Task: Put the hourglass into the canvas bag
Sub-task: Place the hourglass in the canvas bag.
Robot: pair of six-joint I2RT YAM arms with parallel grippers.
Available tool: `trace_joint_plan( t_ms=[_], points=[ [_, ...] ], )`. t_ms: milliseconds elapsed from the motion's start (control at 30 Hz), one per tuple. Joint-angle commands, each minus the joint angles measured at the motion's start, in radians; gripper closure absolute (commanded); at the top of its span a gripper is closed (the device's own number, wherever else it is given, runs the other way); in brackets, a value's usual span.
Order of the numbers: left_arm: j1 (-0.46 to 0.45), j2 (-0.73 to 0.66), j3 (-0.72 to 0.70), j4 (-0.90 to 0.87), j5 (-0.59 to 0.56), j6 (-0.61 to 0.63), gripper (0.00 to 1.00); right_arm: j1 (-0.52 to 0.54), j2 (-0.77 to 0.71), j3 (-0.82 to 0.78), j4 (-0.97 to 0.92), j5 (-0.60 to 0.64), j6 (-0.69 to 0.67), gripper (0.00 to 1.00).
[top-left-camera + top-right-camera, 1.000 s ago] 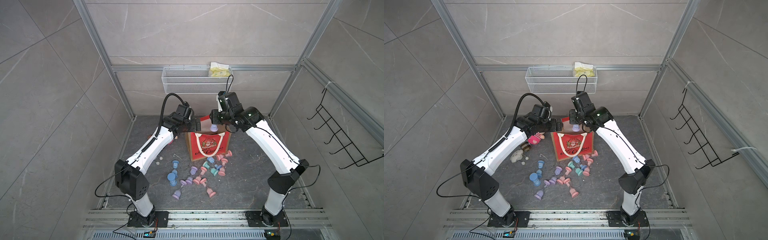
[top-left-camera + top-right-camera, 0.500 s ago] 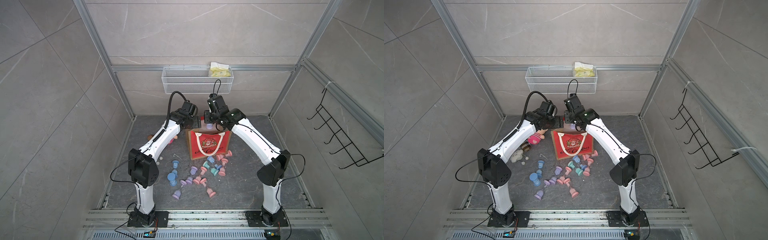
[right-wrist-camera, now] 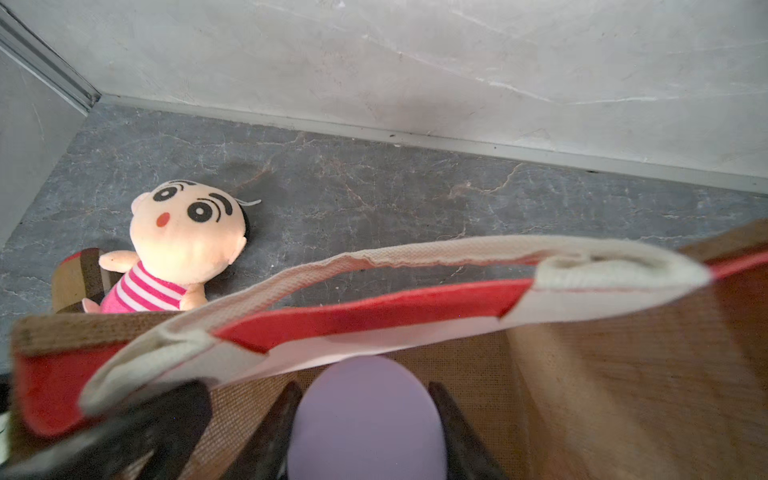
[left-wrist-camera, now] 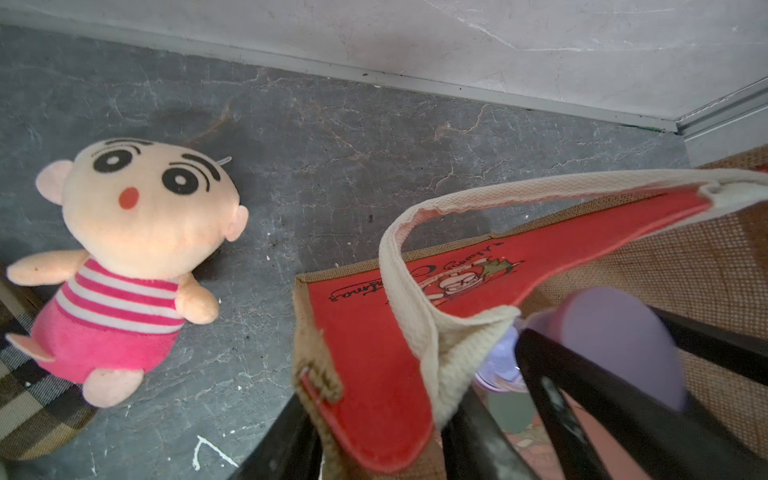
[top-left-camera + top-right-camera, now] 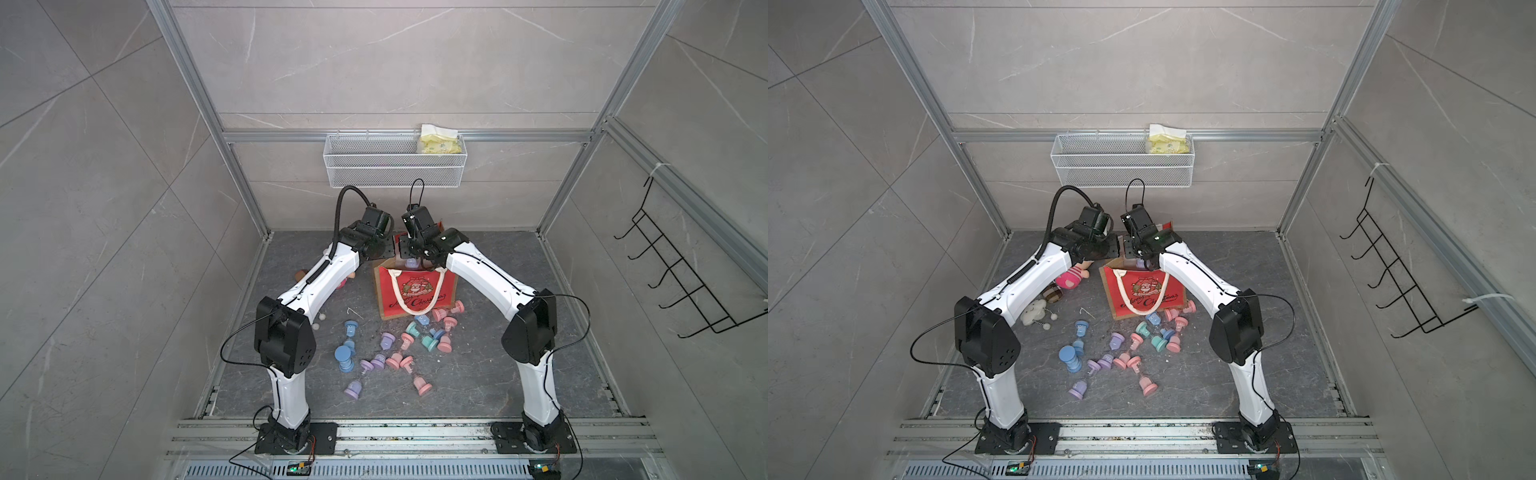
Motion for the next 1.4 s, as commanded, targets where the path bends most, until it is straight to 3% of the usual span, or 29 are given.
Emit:
trace_joint_plan(
  t_ms=[0, 167, 333, 667, 1033, 1367],
  points=[
    [0.017, -0.036, -0.050, -0.040, -0.021, 0.013, 0.61, 0.007, 0.037, -0.010, 0.041, -0.023, 0.024, 0.97],
    [0.032, -0.078, -0.114, 0.024, 0.029, -0.011, 0.75, 0.008, 0.054, -0.050, 0.065, -0.016, 0.045, 0.97],
    [0.041, -0.089, -0.120, 0.040, 0.036, -0.022, 0.80, 0.007, 0.088, -0.045, 0.059, -0.011, 0.048, 0.94],
    [0.041, -0.075, -0.127, 0.053, 0.068, -0.034, 0.86, 0.009, 0.128, -0.017, 0.040, -0.012, 0.044, 0.70],
    [0.042, -0.074, -0.125, 0.045, 0.065, -0.040, 0.87, 0.009, 0.057, 0.034, 0.000, -0.002, 0.016, 0.41],
    [0.043, -0.082, -0.120, 0.045, 0.086, -0.038, 0.87, 0.009, -0.097, 0.048, -0.043, -0.014, 0.014, 0.27]
  ],
)
